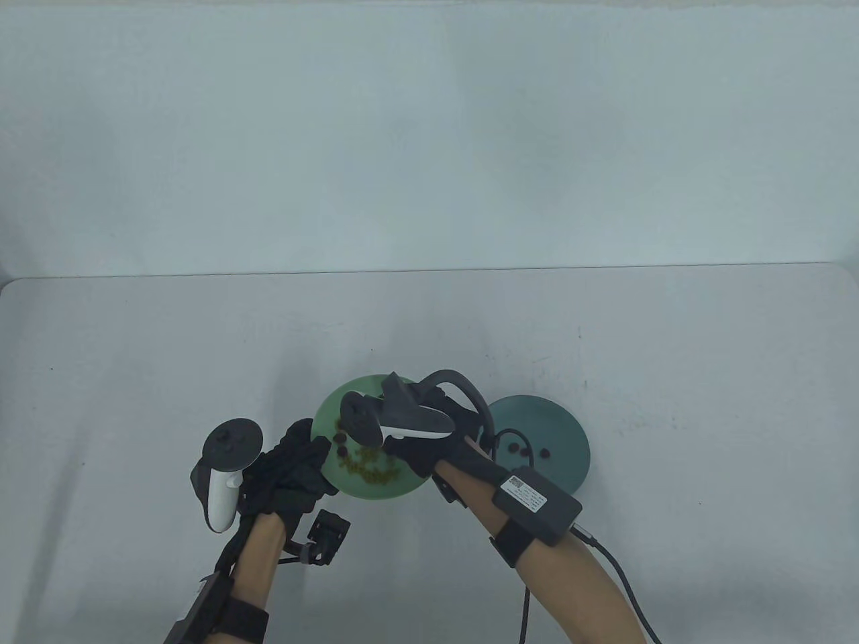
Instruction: Pick cranberries with hand pinch into plate
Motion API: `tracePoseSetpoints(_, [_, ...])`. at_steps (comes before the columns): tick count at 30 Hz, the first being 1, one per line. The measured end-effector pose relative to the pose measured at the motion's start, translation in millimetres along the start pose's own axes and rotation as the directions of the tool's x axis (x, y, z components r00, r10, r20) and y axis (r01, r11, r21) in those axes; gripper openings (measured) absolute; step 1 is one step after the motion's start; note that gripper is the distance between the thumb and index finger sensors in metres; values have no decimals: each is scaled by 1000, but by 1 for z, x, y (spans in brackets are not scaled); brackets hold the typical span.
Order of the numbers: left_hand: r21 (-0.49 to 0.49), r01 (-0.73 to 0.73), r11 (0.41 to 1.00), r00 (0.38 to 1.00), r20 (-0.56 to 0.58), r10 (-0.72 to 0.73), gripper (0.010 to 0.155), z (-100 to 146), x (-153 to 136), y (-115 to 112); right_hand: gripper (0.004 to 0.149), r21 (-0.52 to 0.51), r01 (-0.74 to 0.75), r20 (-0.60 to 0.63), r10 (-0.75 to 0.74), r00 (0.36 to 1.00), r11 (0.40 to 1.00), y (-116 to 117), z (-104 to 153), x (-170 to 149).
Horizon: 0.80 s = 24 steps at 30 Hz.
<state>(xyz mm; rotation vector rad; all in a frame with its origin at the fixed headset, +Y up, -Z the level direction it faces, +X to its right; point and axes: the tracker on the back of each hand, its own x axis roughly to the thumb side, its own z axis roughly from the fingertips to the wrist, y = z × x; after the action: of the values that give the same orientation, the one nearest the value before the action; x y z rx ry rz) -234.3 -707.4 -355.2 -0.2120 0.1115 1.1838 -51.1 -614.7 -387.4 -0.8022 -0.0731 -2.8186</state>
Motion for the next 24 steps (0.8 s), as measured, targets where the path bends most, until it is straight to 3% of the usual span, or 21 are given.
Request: tracePoseSetpoints(24, [-7,-3,1000,1000,2,3,57,0,-1,1,47,32,-44,21,43,999,999,17,-6,7])
